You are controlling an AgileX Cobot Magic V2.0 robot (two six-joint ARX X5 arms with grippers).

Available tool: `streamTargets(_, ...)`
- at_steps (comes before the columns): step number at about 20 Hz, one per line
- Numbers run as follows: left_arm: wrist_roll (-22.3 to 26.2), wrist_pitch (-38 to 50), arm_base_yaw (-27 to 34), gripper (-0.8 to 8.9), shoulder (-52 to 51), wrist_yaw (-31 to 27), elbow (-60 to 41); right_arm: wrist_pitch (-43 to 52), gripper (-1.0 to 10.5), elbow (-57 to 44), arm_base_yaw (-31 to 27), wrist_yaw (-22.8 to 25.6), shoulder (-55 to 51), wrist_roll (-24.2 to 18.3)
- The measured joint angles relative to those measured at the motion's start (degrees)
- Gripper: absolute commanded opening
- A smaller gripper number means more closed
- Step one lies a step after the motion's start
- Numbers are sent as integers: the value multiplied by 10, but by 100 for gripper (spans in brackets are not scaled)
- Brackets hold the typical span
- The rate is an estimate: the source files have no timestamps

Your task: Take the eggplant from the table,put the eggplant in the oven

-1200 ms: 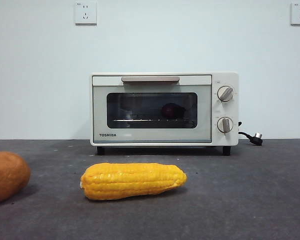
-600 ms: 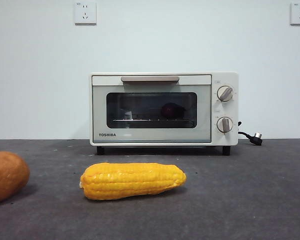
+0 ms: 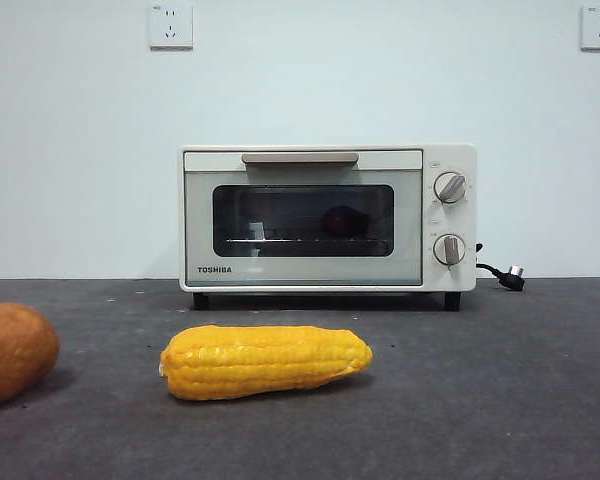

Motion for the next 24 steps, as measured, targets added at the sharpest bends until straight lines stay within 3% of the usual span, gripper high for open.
streamTargets(8,-30,0,-7,-4,-20,-2,-56,0,1,0,0,0,0,0)
streamTargets(24,-34,-2,-21,-4,-16,-2,-64,0,1,0,0,0,0,0)
